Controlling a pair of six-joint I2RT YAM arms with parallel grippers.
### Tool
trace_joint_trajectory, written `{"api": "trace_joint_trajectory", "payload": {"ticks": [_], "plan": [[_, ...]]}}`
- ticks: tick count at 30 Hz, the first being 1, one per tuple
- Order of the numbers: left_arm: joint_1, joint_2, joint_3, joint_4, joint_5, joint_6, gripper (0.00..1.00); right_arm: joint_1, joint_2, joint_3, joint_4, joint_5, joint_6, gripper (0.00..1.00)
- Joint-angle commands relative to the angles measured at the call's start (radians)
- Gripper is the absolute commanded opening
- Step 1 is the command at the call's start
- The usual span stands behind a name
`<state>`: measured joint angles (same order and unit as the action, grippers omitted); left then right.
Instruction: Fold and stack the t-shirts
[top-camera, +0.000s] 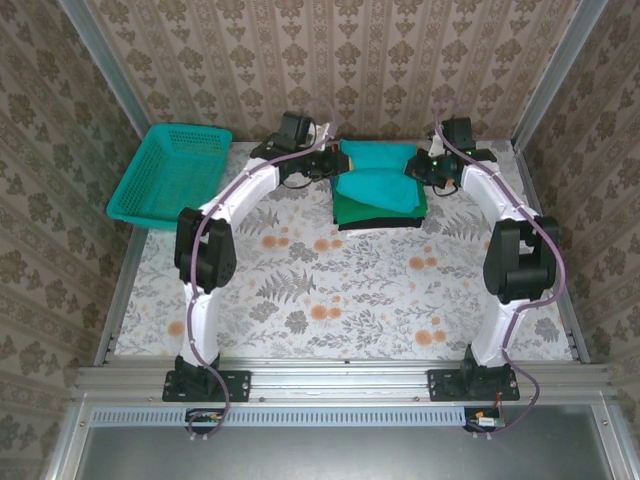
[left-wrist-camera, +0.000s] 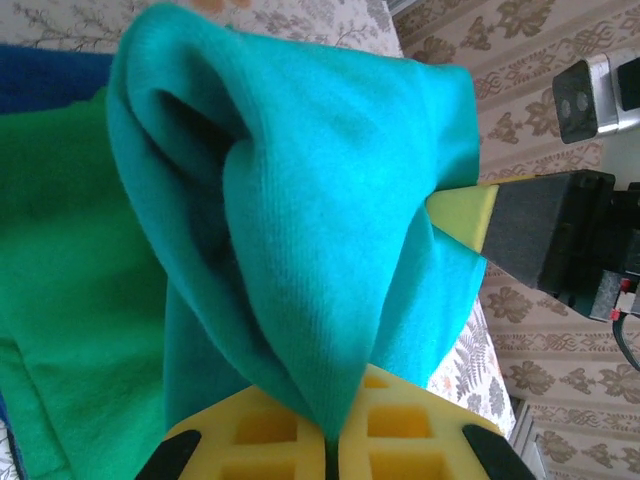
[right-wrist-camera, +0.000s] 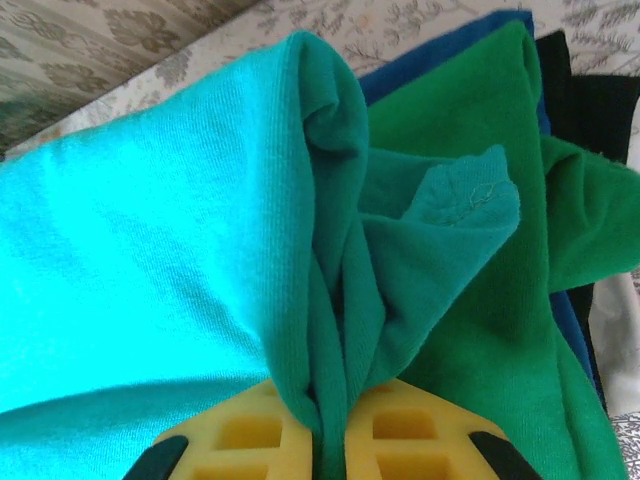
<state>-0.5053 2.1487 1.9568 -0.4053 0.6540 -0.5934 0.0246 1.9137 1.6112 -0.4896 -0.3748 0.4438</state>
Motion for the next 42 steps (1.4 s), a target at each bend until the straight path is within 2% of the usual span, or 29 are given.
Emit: {"api": "trace_joint_trajectory", "payload": {"ticks": [1, 2, 4, 5, 8, 13, 15, 19, 22, 25, 29, 36, 42], "plan": [[0.031, 0.047, 0.037, -0.081, -0.03, 0.023, 0.07, -0.046, 0.062, 0.047, -0.041, 0.119, -0.022, 0.0], [0.034, 0.072, 0.051, -0.091, -0.026, 0.023, 0.1, -0.046, 0.076, 0.055, -0.067, 0.132, -0.026, 0.0], [0.043, 0.117, 0.067, -0.097, -0.032, 0.022, 0.26, -0.046, 0.098, 0.068, -0.066, 0.141, -0.046, 0.01], [0.045, 0.127, 0.068, -0.097, -0.042, 0.019, 0.26, -0.046, 0.1, 0.071, -0.071, 0.15, -0.048, 0.07], [0.076, 0.127, 0.06, -0.101, -0.072, 0.037, 0.33, -0.046, 0.076, 0.065, -0.06, 0.165, -0.059, 0.1], [0.083, 0.042, 0.005, -0.097, -0.121, 0.085, 0.41, -0.036, -0.021, 0.021, -0.012, 0.175, -0.079, 0.37], [0.081, 0.013, -0.021, -0.096, -0.133, 0.094, 0.41, -0.029, -0.055, 0.001, -0.003, 0.18, -0.084, 0.42], [0.066, -0.028, -0.099, -0.022, -0.133, 0.107, 0.46, -0.014, -0.107, -0.034, -0.002, 0.215, -0.087, 0.45], [0.041, -0.032, -0.157, 0.063, -0.092, 0.106, 0.48, 0.0, -0.151, -0.074, -0.005, 0.245, -0.088, 0.48], [0.005, -0.042, -0.228, 0.171, -0.08, 0.093, 0.58, 0.014, -0.196, -0.156, 0.039, 0.233, -0.072, 0.5], [-0.005, -0.003, -0.222, 0.223, -0.061, 0.068, 0.64, 0.023, -0.206, -0.226, 0.077, 0.21, -0.051, 0.5], [-0.031, 0.017, -0.234, 0.318, -0.055, 0.053, 0.67, 0.024, -0.204, -0.289, 0.112, 0.196, -0.035, 0.49], [-0.039, 0.082, -0.201, 0.26, -0.063, 0.058, 0.65, 0.024, -0.2, -0.3, 0.124, 0.197, -0.032, 0.48]]}}
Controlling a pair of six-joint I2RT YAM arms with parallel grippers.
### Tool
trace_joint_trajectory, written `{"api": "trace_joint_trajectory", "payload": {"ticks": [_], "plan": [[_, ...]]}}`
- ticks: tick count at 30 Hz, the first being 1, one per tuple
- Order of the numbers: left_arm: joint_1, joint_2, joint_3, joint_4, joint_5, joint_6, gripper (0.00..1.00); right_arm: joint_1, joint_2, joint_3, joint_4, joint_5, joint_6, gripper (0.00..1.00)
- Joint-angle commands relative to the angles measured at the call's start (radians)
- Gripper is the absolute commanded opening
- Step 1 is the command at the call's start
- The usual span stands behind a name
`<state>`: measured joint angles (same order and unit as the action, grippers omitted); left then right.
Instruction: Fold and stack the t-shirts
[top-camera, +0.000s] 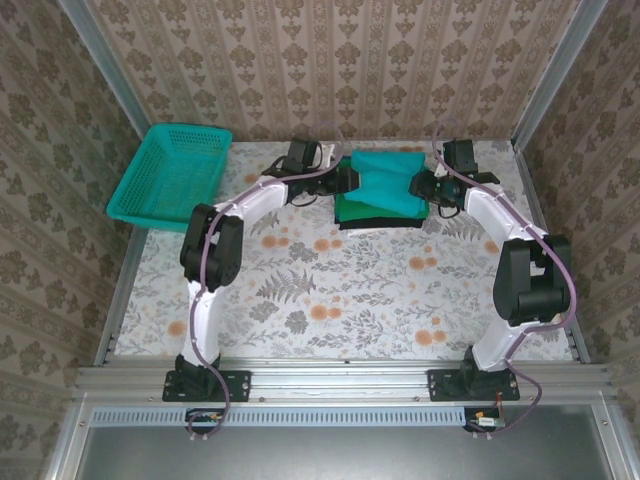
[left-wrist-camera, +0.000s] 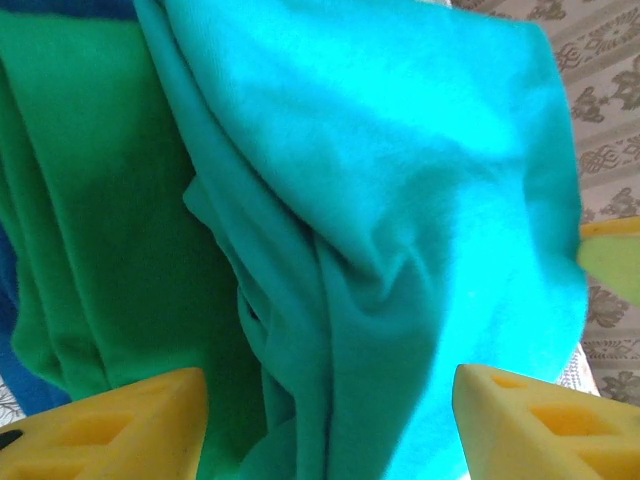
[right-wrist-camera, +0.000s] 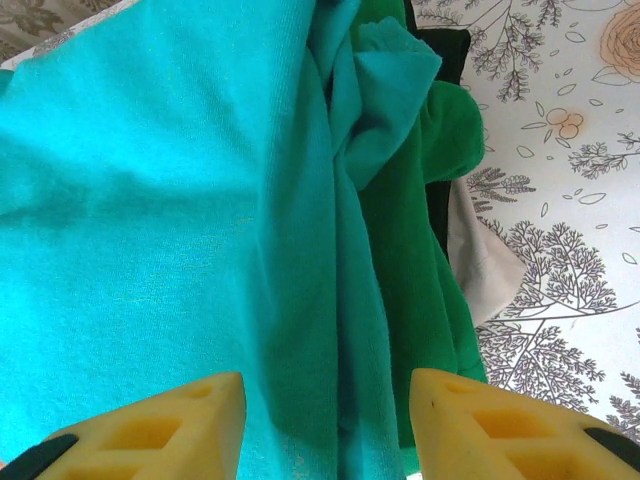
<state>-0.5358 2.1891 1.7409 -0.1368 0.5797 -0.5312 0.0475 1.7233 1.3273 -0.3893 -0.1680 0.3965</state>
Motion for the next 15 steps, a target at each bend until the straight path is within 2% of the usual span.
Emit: {"api": "trace_joint_trajectory", "payload": {"ticks": [1, 4, 6, 7, 9, 15], "plan": [[-0.01, 0.048, 0.023, -0.017, 0.02, -0.004, 0.6, 0.0, -0.01, -0.016, 0.024, -0.01, 0.016, 0.48], [-0.013, 0.034, 0.034, -0.016, 0.052, -0.016, 0.29, 0.001, -0.01, -0.01, 0.029, -0.013, 0.022, 0.48], [-0.015, -0.004, 0.026, -0.023, 0.041, -0.015, 0.12, 0.002, -0.008, -0.005, 0.028, -0.015, 0.021, 0.48], [-0.018, -0.029, 0.019, -0.029, 0.035, -0.013, 0.07, 0.002, -0.005, -0.002, 0.026, -0.016, 0.022, 0.48], [-0.021, -0.07, 0.006, -0.039, 0.02, -0.021, 0.03, 0.002, 0.005, 0.008, 0.021, -0.013, 0.02, 0.48], [-0.032, -0.171, -0.039, -0.087, -0.023, -0.054, 0.0, 0.002, 0.053, 0.05, -0.001, 0.002, 0.01, 0.46]]}}
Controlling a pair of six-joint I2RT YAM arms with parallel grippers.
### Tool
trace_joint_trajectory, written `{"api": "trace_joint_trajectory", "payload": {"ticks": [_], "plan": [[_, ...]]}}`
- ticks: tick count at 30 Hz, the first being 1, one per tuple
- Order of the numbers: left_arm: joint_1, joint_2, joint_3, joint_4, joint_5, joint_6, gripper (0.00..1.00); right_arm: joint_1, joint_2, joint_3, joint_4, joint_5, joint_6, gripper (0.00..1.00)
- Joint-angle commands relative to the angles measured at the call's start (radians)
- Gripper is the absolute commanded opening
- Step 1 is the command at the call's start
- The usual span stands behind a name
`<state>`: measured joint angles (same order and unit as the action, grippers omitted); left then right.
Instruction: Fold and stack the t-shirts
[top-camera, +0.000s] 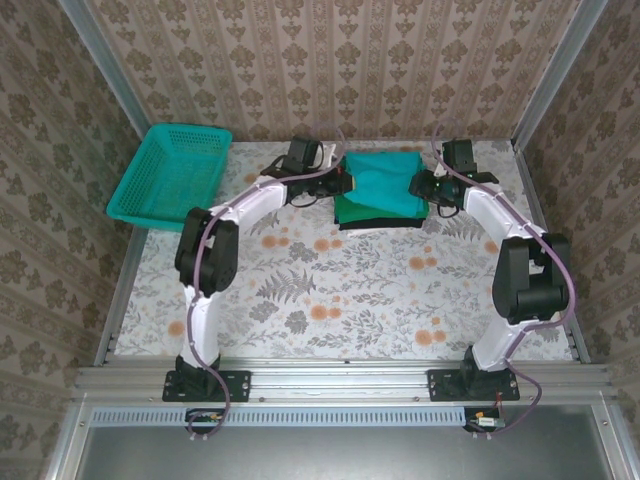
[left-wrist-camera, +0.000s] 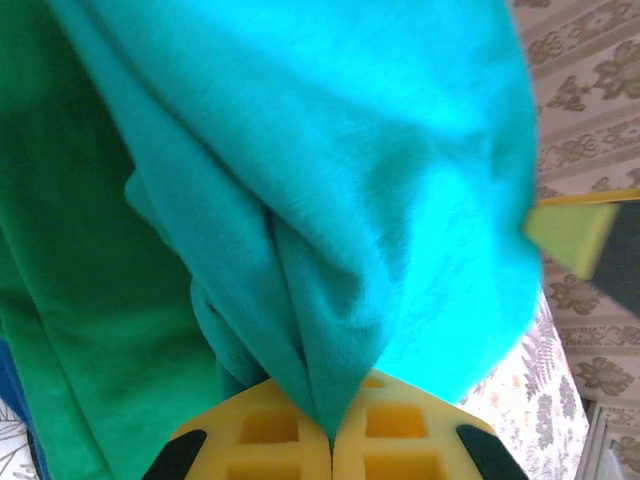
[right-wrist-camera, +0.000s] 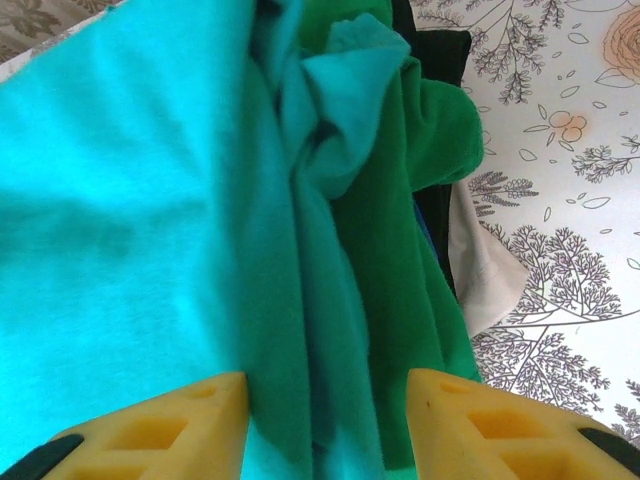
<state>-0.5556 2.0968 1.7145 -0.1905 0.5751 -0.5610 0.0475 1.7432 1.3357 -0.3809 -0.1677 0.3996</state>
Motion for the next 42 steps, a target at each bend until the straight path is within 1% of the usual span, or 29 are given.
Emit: {"api": "trace_joint_trajectory", "payload": {"ticks": [1, 4, 8, 11, 13, 16, 18, 20, 22, 23, 25, 26, 28, 32, 35, 37, 39, 40, 41, 42], "plan": [[-0.014, -0.085, -0.021, -0.041, -0.023, -0.03, 0.0, 0.001, 0.043, 0.049, -0.013, -0.001, 0.004, 0.46], [-0.015, -0.085, -0.047, -0.054, -0.029, -0.054, 0.0, 0.001, 0.068, 0.064, -0.013, -0.006, 0.003, 0.46], [-0.017, -0.061, -0.1, -0.019, -0.012, -0.096, 0.0, 0.002, 0.097, 0.083, -0.019, 0.006, -0.004, 0.45], [-0.018, -0.036, -0.117, -0.026, -0.028, -0.091, 0.1, 0.002, 0.098, 0.092, -0.031, 0.021, -0.012, 0.45], [-0.013, -0.019, -0.115, -0.055, -0.04, -0.078, 0.22, 0.002, 0.083, 0.093, -0.036, 0.023, -0.014, 0.45], [-0.003, -0.028, -0.125, -0.053, -0.049, -0.069, 0.24, 0.02, 0.018, 0.077, -0.051, 0.053, -0.021, 0.45], [-0.003, -0.05, -0.119, -0.075, -0.063, -0.051, 0.27, 0.062, -0.047, 0.058, -0.06, 0.118, -0.027, 0.45], [-0.003, -0.064, -0.103, -0.102, -0.068, -0.025, 0.35, 0.11, -0.1, 0.038, -0.048, 0.169, -0.019, 0.46], [0.002, -0.082, -0.1, -0.128, -0.073, -0.007, 0.36, 0.164, -0.126, 0.026, -0.026, 0.197, -0.012, 0.46], [0.008, -0.096, -0.107, -0.139, -0.077, 0.001, 0.38, 0.191, -0.124, 0.026, -0.011, 0.217, -0.004, 0.46], [0.024, -0.134, -0.138, -0.136, -0.078, 0.006, 0.4, 0.225, -0.089, 0.037, 0.023, 0.202, 0.014, 0.46], [0.037, -0.162, -0.169, -0.127, -0.079, 0.004, 0.42, 0.238, -0.051, 0.06, 0.029, 0.187, 0.02, 0.46], [0.069, -0.226, -0.231, -0.113, -0.084, 0.003, 0.42, 0.261, 0.032, 0.121, 0.008, 0.198, 0.023, 0.46], [0.173, -0.407, -0.41, -0.076, -0.102, 0.004, 0.48, 0.294, 0.196, 0.256, -0.081, 0.298, -0.01, 0.5], [0.238, -0.534, -0.529, -0.082, -0.129, 0.024, 0.6, 0.307, 0.266, 0.309, -0.14, 0.373, -0.041, 0.56], [0.274, -0.594, -0.588, -0.101, -0.141, 0.042, 0.66, 0.307, 0.287, 0.33, -0.187, 0.443, -0.062, 0.64], [0.305, -0.631, -0.631, -0.111, -0.136, 0.053, 0.75, 0.302, 0.294, 0.362, -0.245, 0.52, -0.078, 0.71], [0.32, -0.645, -0.653, -0.108, -0.128, 0.055, 0.8, 0.3, 0.282, 0.372, -0.255, 0.528, -0.087, 0.74], [0.33, -0.659, -0.673, -0.102, -0.123, 0.057, 0.95, 0.303, 0.266, 0.372, -0.253, 0.521, -0.098, 0.77], [0.342, -0.673, -0.692, -0.098, -0.12, 0.059, 1.0, 0.313, 0.237, 0.368, -0.237, 0.497, -0.109, 0.81]]}}
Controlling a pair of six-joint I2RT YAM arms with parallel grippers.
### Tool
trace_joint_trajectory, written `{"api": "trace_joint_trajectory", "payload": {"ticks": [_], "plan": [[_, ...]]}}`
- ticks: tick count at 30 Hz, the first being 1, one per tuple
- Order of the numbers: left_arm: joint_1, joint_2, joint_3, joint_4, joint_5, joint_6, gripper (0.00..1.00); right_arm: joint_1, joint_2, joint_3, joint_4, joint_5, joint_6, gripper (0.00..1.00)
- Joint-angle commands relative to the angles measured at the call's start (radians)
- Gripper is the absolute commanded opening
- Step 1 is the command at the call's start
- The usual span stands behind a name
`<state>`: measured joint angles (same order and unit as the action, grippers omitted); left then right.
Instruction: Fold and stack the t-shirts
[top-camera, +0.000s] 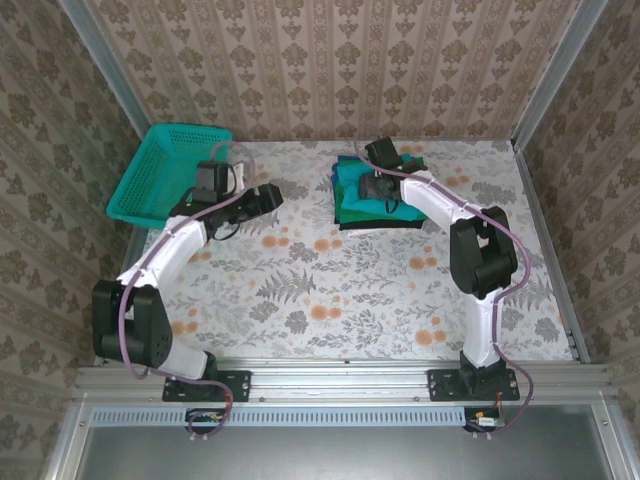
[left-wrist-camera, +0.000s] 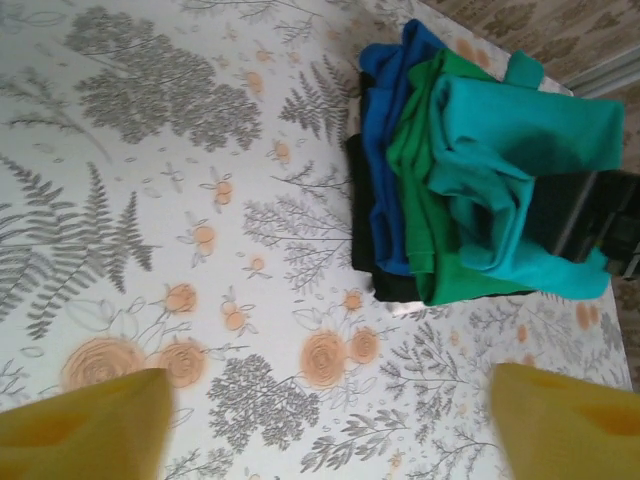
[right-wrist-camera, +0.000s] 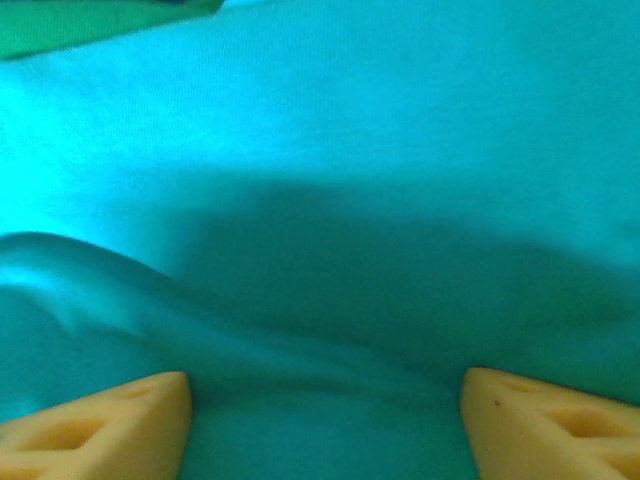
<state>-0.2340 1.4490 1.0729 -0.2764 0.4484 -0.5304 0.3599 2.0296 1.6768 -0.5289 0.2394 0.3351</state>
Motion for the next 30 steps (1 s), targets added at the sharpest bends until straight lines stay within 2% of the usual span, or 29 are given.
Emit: {"api": "trace_joint_trajectory", "payload": {"ticks": [1, 4, 9, 12, 13, 16, 20, 23, 30], "plan": [[0.028, -0.038, -0.064, -0.011, 0.007, 0.032, 1.0, 0.018, -0.076, 0.022, -0.066, 0.063, -0.058, 0.85], [0.055, -0.065, -0.096, -0.011, 0.004, 0.045, 1.0, 0.086, -0.109, 0.037, -0.037, 0.047, -0.096, 0.94], [0.098, -0.099, -0.137, -0.012, 0.024, 0.057, 1.0, 0.167, -0.029, 0.117, -0.1, 0.162, -0.12, 0.95], [0.115, -0.121, -0.158, -0.023, 0.026, 0.07, 1.0, 0.202, 0.013, 0.142, -0.098, 0.126, -0.122, 0.95], [0.12, -0.127, -0.165, -0.029, 0.024, 0.075, 1.0, 0.226, 0.032, 0.16, -0.103, 0.149, -0.132, 0.95], [0.133, -0.139, -0.191, -0.028, 0.023, 0.078, 1.0, 0.3, 0.122, 0.253, -0.16, 0.316, -0.178, 1.0], [0.147, -0.154, -0.226, -0.021, 0.03, 0.077, 1.0, 0.341, 0.251, 0.381, -0.266, 0.576, -0.192, 1.0], [0.153, -0.158, -0.24, -0.022, 0.032, 0.086, 1.0, 0.341, 0.279, 0.379, -0.254, 0.672, -0.208, 1.0], [0.159, -0.147, -0.257, -0.012, 0.031, 0.091, 1.0, 0.336, 0.339, 0.342, -0.213, 0.785, -0.279, 1.0]]}}
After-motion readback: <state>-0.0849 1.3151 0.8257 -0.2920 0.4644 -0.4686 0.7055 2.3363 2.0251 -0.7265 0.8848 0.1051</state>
